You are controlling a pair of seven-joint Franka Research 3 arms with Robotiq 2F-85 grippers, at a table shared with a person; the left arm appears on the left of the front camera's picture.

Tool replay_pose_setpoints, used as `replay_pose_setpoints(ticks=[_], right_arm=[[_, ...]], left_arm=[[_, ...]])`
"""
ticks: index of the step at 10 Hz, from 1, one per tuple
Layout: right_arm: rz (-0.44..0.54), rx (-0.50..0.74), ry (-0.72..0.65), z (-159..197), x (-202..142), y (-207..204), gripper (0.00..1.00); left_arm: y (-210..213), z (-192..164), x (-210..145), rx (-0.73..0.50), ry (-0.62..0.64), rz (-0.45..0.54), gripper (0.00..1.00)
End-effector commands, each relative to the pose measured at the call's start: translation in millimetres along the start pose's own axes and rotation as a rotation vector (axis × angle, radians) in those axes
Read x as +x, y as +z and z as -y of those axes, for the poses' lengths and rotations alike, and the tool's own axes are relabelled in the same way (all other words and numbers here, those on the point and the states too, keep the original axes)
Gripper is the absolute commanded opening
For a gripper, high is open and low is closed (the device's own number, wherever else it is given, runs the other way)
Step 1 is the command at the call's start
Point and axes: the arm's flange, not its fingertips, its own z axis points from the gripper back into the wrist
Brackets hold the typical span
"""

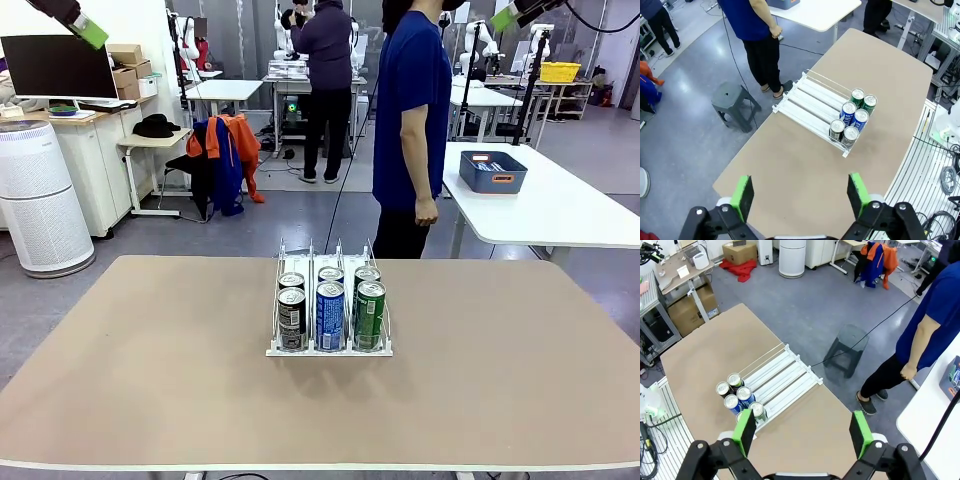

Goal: Fill the beverage cans into the dispenser.
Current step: Pick up the Sprite handed by the human.

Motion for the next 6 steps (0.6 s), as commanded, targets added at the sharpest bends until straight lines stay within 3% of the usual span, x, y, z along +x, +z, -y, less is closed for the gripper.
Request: replay_pose_setpoints(ticks=[1, 6], right_arm=[[0.004, 0.016, -0.003, -0.2, -3.3, -0.9, 1.00], [0.006, 0.009, -0.007, -2.0, 1.4, 4.5, 1.00]], left_arm=[[-0.5, -1.5, 0.0, 0.001, 0.003, 0.002, 1.00], [1.7, 3.1, 5.0, -0.004, -0.002, 0.008, 1.00]])
